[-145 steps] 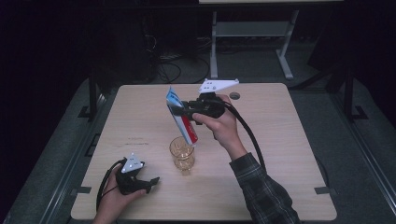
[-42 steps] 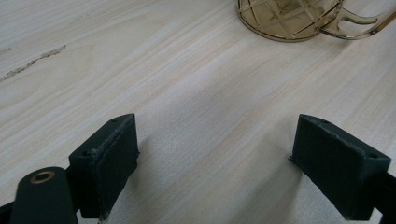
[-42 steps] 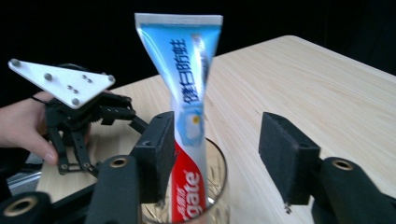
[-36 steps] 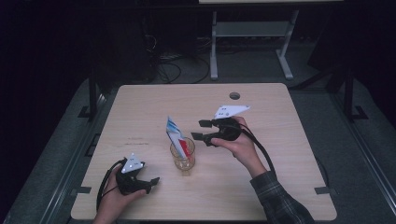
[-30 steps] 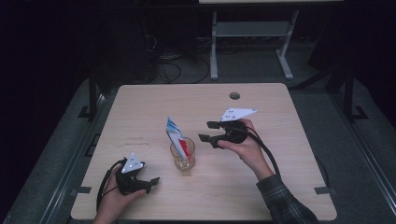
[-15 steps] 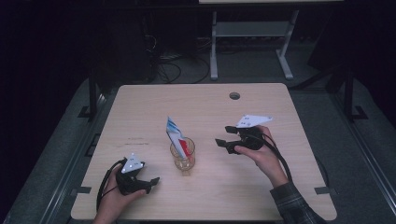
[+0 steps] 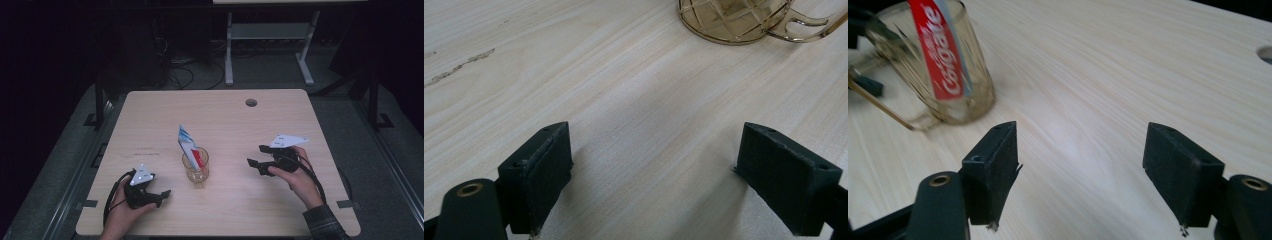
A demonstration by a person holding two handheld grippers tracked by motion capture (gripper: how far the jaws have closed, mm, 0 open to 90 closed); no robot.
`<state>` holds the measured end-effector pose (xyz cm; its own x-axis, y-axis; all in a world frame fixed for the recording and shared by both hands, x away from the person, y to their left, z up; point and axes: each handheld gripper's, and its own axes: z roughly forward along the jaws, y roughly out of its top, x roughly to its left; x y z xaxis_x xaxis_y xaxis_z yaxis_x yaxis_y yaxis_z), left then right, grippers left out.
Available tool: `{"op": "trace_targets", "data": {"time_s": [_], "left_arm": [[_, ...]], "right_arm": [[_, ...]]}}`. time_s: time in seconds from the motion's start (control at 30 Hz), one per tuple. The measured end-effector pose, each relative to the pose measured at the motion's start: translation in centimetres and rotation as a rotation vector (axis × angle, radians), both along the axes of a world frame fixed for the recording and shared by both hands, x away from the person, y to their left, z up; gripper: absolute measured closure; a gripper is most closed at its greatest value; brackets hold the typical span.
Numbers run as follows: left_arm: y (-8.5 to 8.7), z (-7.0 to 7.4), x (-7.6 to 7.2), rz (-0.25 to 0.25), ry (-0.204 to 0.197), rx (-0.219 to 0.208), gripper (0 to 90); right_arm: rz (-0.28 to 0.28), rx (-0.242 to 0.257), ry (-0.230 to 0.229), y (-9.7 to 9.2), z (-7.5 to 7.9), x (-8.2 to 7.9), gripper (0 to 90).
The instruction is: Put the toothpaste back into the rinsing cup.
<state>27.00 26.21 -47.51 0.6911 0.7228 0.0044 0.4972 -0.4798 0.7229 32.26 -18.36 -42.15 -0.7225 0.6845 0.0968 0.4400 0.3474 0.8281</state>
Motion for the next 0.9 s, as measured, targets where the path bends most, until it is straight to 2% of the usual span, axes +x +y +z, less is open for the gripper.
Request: {"op": "trace_targets", "data": {"time_s": [0.27, 0.4, 0.53, 0.9], "left_arm": [[0.0, 0.0, 0.0, 0.000, -0.001, -0.001, 13.3], [0.0, 0.0, 0.0, 0.000, -0.002, -0.002, 13.3], [0.0, 0.0, 0.0, 0.000, -0.002, -0.002, 13.3], [0.0, 0.0, 0.0, 0.000, -0.001, 0.000, 13.4]], "right_arm": [[-0.055, -0.036, 0.025, -2.4, -1.6, -1.1, 26.6], [-0.083, -0.077, 0.035, -3.5, -2.6, -1.7, 25.5], [-0.119, -0.139, 0.048, -4.5, -3.6, -2.4, 24.4], [-0.169, -0.187, 0.096, -6.6, -5.4, -3.9, 22.6]]}}
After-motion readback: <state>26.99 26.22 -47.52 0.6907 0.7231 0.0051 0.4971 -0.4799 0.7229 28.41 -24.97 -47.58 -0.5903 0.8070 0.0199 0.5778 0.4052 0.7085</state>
